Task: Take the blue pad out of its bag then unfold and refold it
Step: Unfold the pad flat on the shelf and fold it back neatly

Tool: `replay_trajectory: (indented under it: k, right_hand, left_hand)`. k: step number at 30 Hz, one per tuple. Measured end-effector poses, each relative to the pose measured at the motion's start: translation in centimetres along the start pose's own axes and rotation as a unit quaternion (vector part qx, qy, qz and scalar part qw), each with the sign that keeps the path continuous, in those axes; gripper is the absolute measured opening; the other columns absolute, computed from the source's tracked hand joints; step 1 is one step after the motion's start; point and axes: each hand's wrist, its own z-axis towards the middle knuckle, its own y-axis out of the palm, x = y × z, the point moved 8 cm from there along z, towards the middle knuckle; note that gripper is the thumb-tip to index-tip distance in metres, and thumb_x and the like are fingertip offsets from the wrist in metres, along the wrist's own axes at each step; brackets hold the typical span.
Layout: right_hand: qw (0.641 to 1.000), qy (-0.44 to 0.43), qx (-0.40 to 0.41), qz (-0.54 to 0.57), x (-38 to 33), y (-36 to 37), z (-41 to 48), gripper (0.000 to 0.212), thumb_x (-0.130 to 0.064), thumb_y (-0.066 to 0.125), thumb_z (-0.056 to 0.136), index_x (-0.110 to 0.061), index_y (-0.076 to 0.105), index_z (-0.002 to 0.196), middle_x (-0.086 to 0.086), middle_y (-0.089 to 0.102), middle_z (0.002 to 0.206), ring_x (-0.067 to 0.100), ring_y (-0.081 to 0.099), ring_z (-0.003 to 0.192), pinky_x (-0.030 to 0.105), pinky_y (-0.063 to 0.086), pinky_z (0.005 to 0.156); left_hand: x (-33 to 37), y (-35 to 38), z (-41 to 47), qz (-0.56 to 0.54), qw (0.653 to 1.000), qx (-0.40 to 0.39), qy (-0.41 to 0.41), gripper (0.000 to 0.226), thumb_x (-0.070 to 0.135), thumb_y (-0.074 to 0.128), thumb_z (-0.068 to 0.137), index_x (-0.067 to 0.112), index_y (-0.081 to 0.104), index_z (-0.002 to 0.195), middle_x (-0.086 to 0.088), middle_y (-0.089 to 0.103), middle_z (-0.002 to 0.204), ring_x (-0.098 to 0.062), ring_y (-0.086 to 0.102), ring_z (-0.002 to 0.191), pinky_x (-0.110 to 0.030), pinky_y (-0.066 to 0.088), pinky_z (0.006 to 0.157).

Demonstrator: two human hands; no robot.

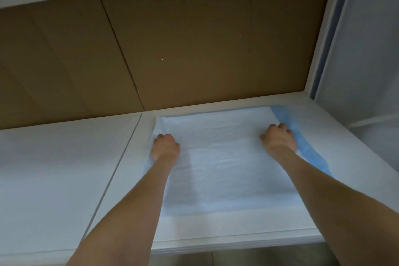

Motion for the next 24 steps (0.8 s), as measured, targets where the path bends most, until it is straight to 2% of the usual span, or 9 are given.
replay_trajectory:
  k: [4, 7, 12, 17, 20, 22, 24]
  right_hand:
    - [1.0, 0.013, -0.009, -0.022, 0.0, 0.1, 0.1, 0.034, -0.02, 0.042, 0.099, -0.009, 0.052, 0.13, 0.012, 0.042, 0.131, 0.033, 0.042, 0.123, 0.043, 0.044, 0.091]
    - [0.999, 0.005, -0.015, -0.043, -0.4, 0.4, -0.2, 0.037, -0.01, 0.04, 0.097, -0.005, 0.048, 0.133, 0.013, 0.041, 0.134, 0.033, 0.042, 0.125, 0.043, 0.044, 0.093]
    - [1.0, 0.025, 0.004, 0.018, -0.1, 0.0, 0.0, 0.042, -0.003, 0.037, 0.096, 0.006, 0.037, 0.137, 0.02, 0.035, 0.137, 0.039, 0.046, 0.123, 0.047, 0.041, 0.099]
    - [0.999, 0.04, 0.022, -0.008, 0.3, -0.4, -0.2, 0.044, -0.008, 0.035, 0.097, 0.004, 0.033, 0.139, 0.021, 0.034, 0.139, 0.037, 0.039, 0.127, 0.044, 0.039, 0.101]
    - [0.998, 0.042, 0.018, -0.054, 0.7, -1.1, -0.5, 0.047, -0.01, 0.038, 0.096, 0.002, 0.032, 0.141, 0.021, 0.033, 0.142, 0.036, 0.034, 0.13, 0.043, 0.037, 0.102]
    - [0.995, 0.013, 0.032, -0.098, 0.3, -1.7, -0.7, 0.046, -0.014, 0.041, 0.095, -0.002, 0.036, 0.139, 0.018, 0.036, 0.138, 0.035, 0.036, 0.127, 0.041, 0.039, 0.098]
    - [0.993, -0.033, 0.03, -0.11, -0.2, -1.5, -0.9, 0.042, -0.022, 0.039, 0.098, -0.008, 0.039, 0.137, 0.016, 0.04, 0.135, 0.034, 0.038, 0.125, 0.041, 0.038, 0.096]
  left_hand:
    - [0.4, 0.3, 0.3, 0.026, 1.0, 0.005, -0.007, 0.03, 0.015, 0.043, 0.097, 0.006, 0.056, 0.122, -0.011, 0.049, 0.125, -0.029, 0.052, 0.115, -0.04, 0.048, 0.089]
    - [1.0, 0.6, 0.2, 0.062, 0.998, 0.003, -0.001, 0.032, 0.011, 0.041, 0.095, 0.007, 0.053, 0.125, -0.01, 0.045, 0.125, -0.028, 0.05, 0.116, -0.039, 0.046, 0.088]
    - [1.7, 0.8, 0.4, 0.044, 0.999, 0.009, 0.013, 0.031, 0.011, 0.045, 0.093, 0.008, 0.056, 0.122, -0.01, 0.047, 0.124, -0.028, 0.05, 0.116, -0.038, 0.044, 0.094]
    - [2.0, 1.1, 0.4, 0.037, 0.998, -0.015, 0.045, 0.033, 0.013, 0.04, 0.097, 0.01, 0.054, 0.126, -0.011, 0.048, 0.126, -0.028, 0.048, 0.118, -0.038, 0.044, 0.098]
    - [1.9, 0.2, 0.2, 0.006, 0.997, 0.023, 0.067, 0.034, 0.013, 0.039, 0.097, 0.016, 0.053, 0.128, -0.01, 0.046, 0.13, -0.027, 0.043, 0.123, -0.037, 0.038, 0.101]
    - [0.9, -0.2, 0.3, 0.012, 0.997, 0.051, 0.055, 0.042, 0.01, 0.04, 0.094, 0.02, 0.046, 0.135, -0.009, 0.038, 0.141, -0.027, 0.034, 0.132, -0.037, 0.031, 0.106]
    - [-0.8, 0.0, 0.3, 0.015, 0.999, 0.042, 0.01, 0.047, 0.011, 0.038, 0.094, 0.023, 0.04, 0.139, -0.011, 0.029, 0.147, -0.028, 0.026, 0.137, -0.039, 0.028, 0.109]
